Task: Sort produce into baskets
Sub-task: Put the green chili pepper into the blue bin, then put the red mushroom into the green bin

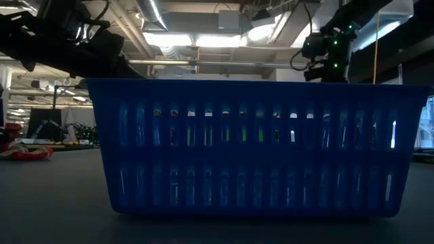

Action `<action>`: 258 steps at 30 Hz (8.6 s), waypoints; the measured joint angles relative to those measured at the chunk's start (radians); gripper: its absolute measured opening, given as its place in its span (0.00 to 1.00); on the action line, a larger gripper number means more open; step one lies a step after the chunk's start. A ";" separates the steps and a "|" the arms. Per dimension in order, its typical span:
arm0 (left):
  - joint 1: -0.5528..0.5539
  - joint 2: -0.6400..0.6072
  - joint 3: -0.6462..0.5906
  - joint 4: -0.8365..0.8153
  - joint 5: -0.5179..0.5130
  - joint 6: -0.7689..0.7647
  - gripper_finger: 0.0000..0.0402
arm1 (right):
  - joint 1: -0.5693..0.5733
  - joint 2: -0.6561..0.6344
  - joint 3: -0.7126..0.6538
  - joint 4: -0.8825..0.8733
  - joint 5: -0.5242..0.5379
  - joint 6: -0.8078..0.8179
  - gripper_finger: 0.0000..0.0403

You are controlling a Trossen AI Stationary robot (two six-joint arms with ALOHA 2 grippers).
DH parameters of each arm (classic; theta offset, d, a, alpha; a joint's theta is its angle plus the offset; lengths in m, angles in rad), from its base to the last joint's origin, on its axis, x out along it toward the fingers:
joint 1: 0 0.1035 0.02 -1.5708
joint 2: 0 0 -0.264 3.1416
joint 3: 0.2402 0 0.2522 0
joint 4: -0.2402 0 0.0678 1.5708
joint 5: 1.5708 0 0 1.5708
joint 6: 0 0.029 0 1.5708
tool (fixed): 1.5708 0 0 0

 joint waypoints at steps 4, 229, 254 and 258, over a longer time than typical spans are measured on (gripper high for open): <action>0.000 0.000 0.000 0.000 0.000 0.000 0.18 | -0.027 0.048 0.000 -0.003 0.000 0.010 0.38; 0.000 0.000 -0.008 -0.008 0.001 -0.073 0.18 | 0.020 0.099 -0.001 -0.116 0.127 0.105 0.45; 0.000 0.000 -0.008 -0.009 0.001 -0.088 0.18 | -0.025 0.469 -0.001 -0.088 0.380 -0.021 0.45; 0.000 0.000 -0.009 -0.009 0.001 -0.085 0.18 | -0.025 0.503 -0.001 -0.049 0.392 -0.021 0.45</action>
